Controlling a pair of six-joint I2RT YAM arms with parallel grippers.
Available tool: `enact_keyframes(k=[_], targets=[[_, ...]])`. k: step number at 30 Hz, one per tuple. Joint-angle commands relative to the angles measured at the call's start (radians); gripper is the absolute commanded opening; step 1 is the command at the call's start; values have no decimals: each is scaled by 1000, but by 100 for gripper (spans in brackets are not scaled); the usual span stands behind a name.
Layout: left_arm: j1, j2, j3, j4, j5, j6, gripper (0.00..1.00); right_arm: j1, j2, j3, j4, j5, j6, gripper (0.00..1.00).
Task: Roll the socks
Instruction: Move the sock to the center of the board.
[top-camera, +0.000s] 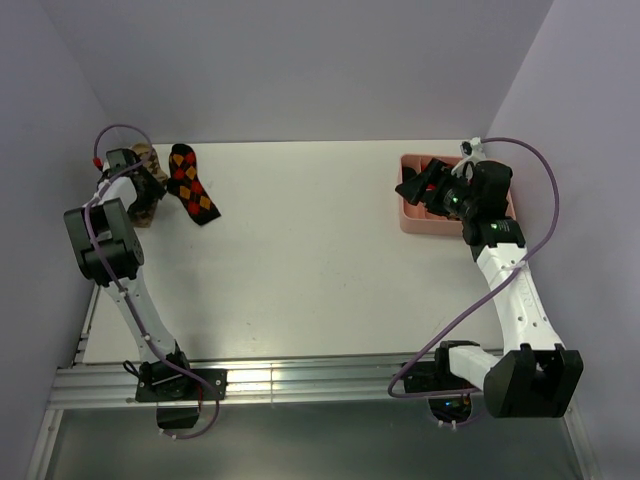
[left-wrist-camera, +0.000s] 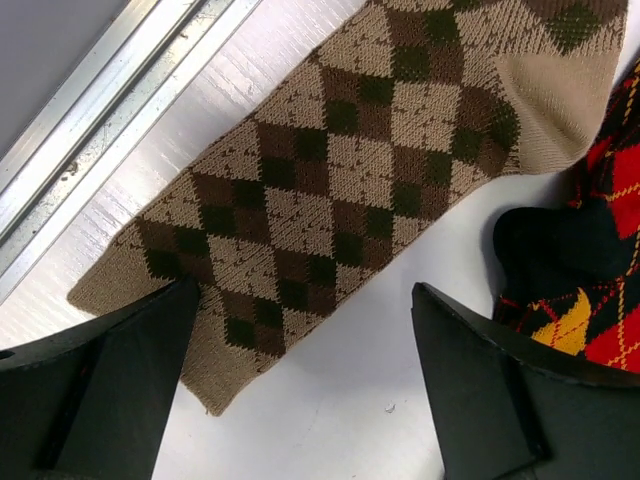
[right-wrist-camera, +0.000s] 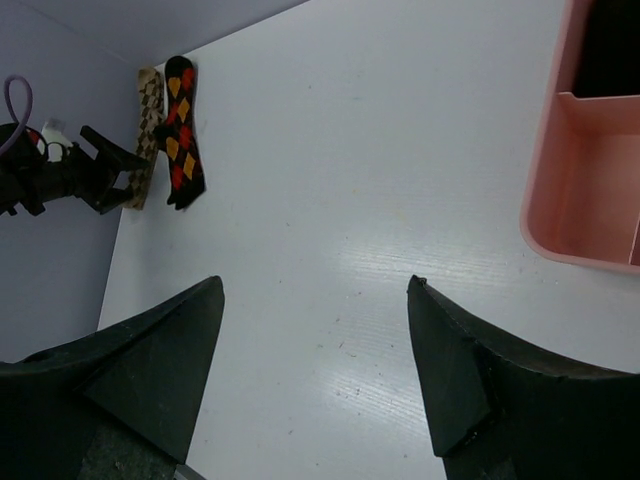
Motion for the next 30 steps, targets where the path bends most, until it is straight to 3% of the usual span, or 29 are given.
enact_keyframes(k=[1,8,17,24,28,30], targets=[[4,12,-2,-67,54,-5,93,8,9,17,5,-11,-15,81],[4,-89,-152,-153,158,-153,90,8,-20,31,-20,-1,-23,81],[-37,-407,-554,-164,293,-333,90,8,-77,34,-29,-2,-20,81],[-271,-565,-825,-40,409,-544,91,21,-103,31,-27,-24,-11,81],[-456,-617,-847,46,436,-740,91,37,-114,28,-30,-16,-14,80],[-576,-616,-777,53,422,-779,92,35,-120,20,-26,-19,-12,81]])
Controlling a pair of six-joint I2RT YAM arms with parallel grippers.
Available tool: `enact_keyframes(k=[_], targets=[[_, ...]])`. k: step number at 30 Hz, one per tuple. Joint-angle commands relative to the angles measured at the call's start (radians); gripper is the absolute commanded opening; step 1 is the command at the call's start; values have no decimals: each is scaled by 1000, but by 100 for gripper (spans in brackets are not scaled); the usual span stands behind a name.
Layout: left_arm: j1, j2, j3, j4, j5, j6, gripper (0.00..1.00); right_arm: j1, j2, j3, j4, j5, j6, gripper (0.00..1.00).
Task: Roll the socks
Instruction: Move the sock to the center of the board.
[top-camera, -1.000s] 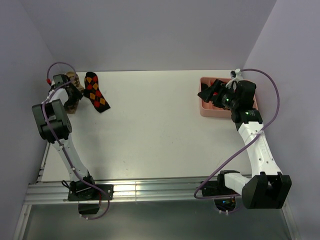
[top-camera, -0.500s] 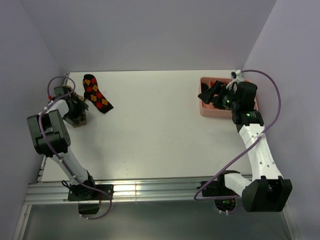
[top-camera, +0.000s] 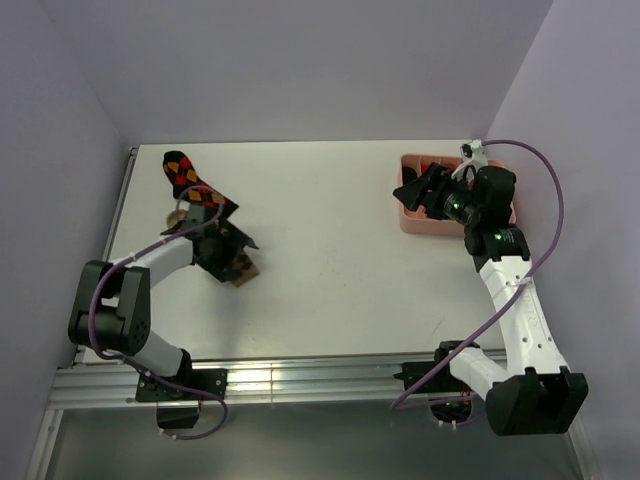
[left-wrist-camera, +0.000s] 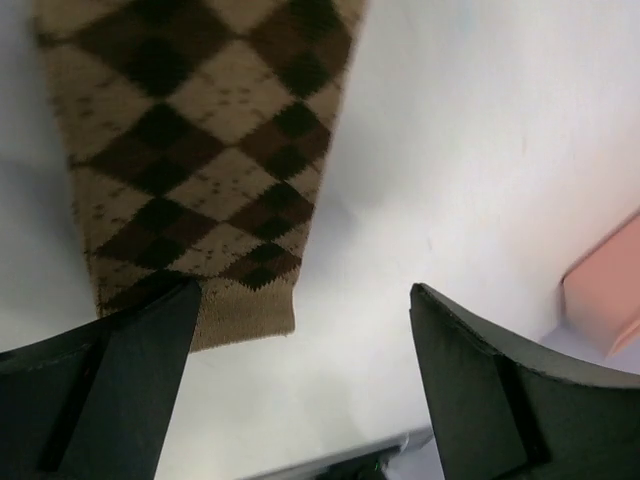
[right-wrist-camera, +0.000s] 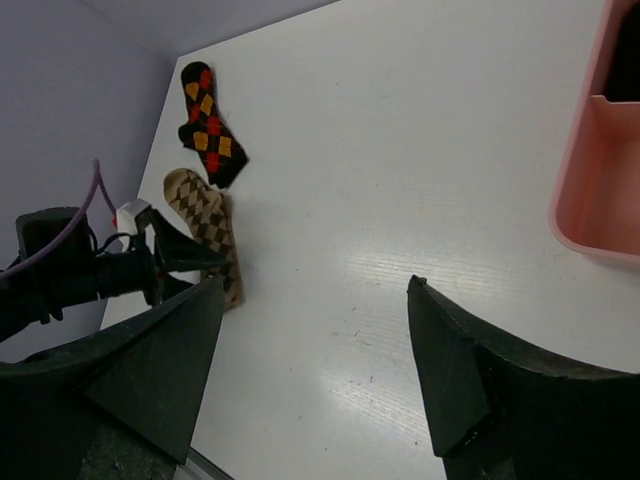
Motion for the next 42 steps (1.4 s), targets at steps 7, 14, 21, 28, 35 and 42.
enact_keyframes(k=[7,14,21,28,35,42], targets=[[-407,73,422,-182,-160,7,92,54,-48,4,22,-11,-1,81],[-447,18,456,-293,-404,460,82,65,-82,-37,30,-26,8,81],[-447,8,319,-255,-451,741,75,65,-94,-80,32,-55,22,80],[-447,102,255,-184,-359,712,58,63,-101,-100,13,-51,16,80],[-459,195,224,-103,-242,629,52,63,-127,-116,-8,-20,-4,79],[-500,318,293,-6,-153,395,52,63,-125,-113,-16,-1,-17,79]])
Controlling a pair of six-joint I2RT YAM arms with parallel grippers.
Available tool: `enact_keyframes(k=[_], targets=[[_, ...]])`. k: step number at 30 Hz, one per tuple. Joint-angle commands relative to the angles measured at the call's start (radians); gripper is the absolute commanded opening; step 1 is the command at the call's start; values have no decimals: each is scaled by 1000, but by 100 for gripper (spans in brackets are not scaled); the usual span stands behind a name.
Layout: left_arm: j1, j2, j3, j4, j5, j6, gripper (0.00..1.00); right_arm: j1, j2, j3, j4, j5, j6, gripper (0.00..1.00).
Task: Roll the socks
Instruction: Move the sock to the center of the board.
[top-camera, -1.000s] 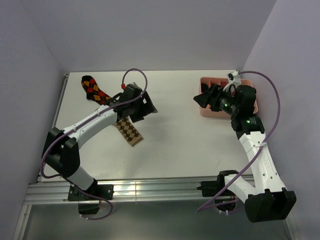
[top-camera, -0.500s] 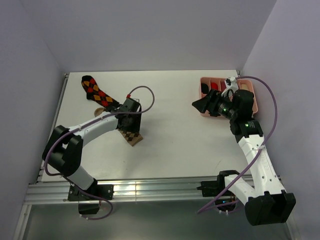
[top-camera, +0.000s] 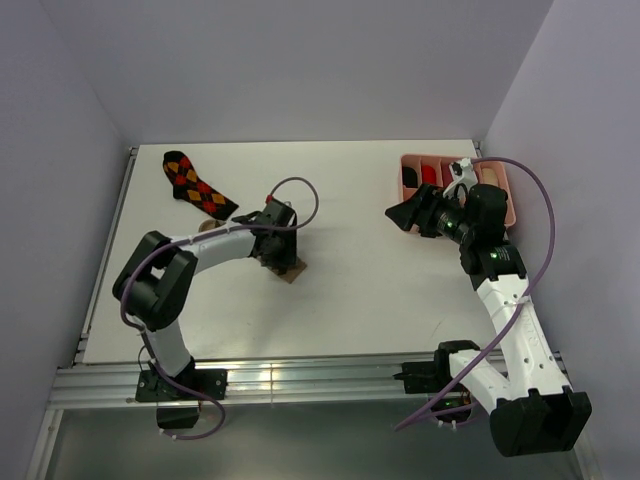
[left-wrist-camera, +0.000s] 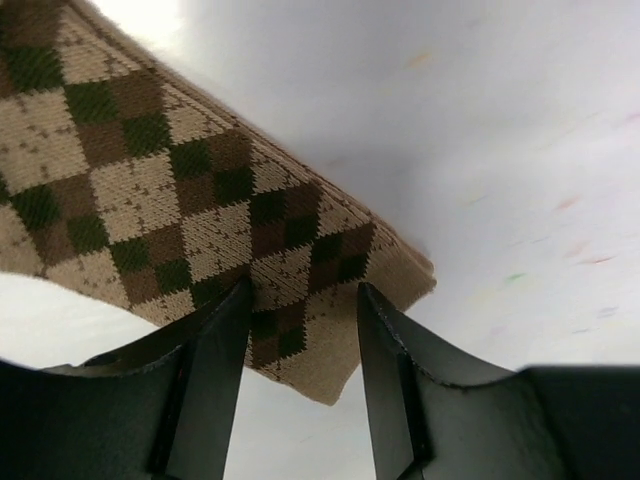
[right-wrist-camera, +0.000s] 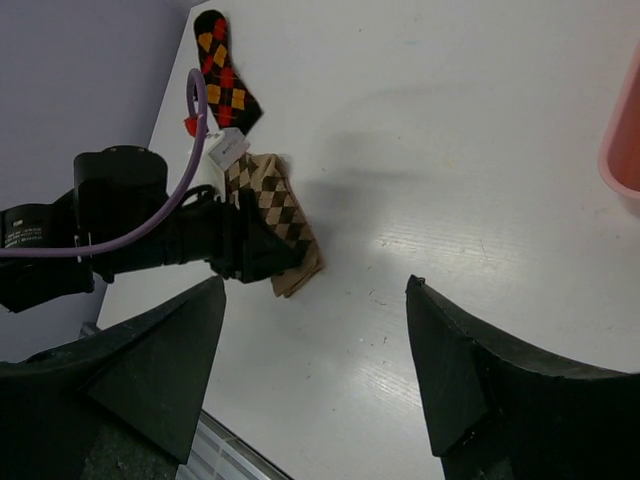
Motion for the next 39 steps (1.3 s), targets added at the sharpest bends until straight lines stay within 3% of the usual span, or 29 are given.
enact_keyframes(k=[1,8,12,17,20,30,39], targets=[[-39,121,41,91,113,-157,53,6,-17,3,0,15,-19,79],[-79,111,240,15,57,-154,70,6,-26,4,-11,28,-27,79],[-128,23,234,-16,-109,-41,72,6,-46,-19,1,38,-22,79],[-260,-20,175,10,-313,106,72,8,-82,-53,20,57,-7,79],[-306,4,164,40,-351,165,71,6,-98,-80,29,60,1,79],[-343,92,161,96,-423,306,66,6,-112,-89,7,83,-10,79],[-343,136,132,119,-373,358,64,6,-117,-86,-5,92,-14,78]])
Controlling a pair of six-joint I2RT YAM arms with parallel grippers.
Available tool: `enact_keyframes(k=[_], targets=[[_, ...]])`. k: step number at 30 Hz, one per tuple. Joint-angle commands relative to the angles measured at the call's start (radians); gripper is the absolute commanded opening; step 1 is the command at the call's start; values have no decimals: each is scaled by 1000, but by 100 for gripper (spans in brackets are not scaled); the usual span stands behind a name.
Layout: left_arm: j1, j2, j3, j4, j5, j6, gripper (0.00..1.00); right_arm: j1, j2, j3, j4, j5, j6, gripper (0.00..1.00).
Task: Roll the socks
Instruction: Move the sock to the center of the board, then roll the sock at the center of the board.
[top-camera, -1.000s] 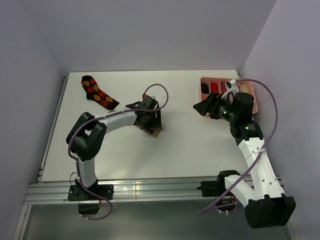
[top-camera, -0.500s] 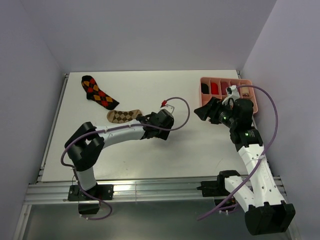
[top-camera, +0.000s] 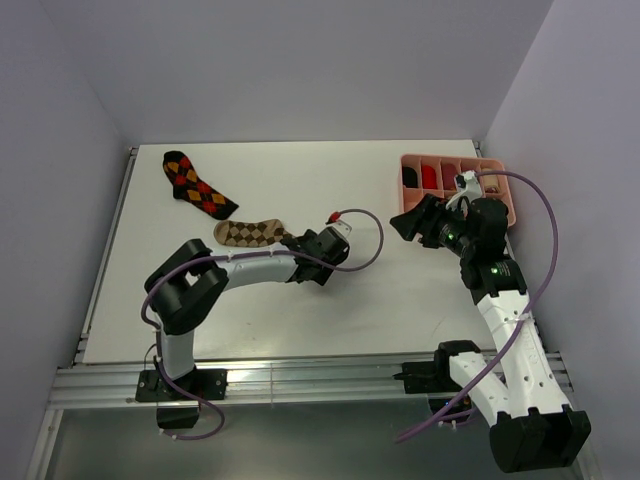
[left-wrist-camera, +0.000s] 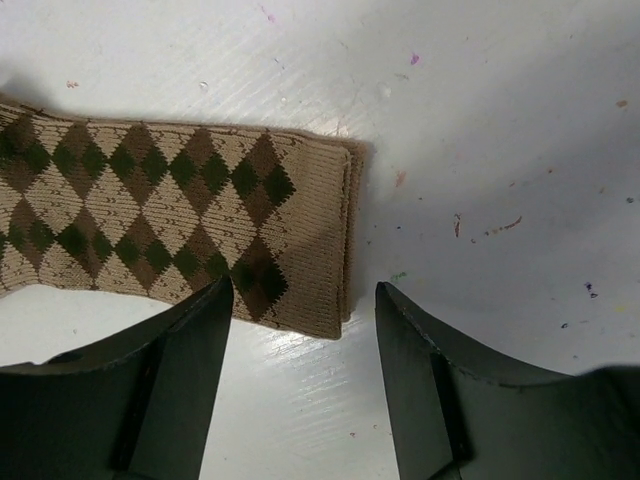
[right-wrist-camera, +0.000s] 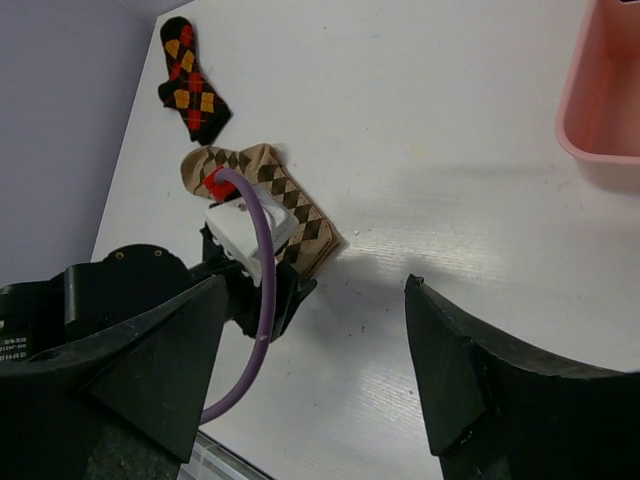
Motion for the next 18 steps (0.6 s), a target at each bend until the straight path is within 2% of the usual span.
enact_keyframes(k=[1,8,11,17,18], targets=[[-3,17,-8,32,11,40,64,5,-21,-3,6,13,-13,78],[-3,64,-2,1,19,57,61,5,-25,-8,5,15,-13,78],[-3,80,0,-6,23,61,56,5,-28,-9,3,16,-13,78],[-3,92,-19,-8,26,45,25,5,-36,-15,4,24,-11,78],[-3,92,-19,-8,25,40,15,5,-38,-17,5,24,-10,78]])
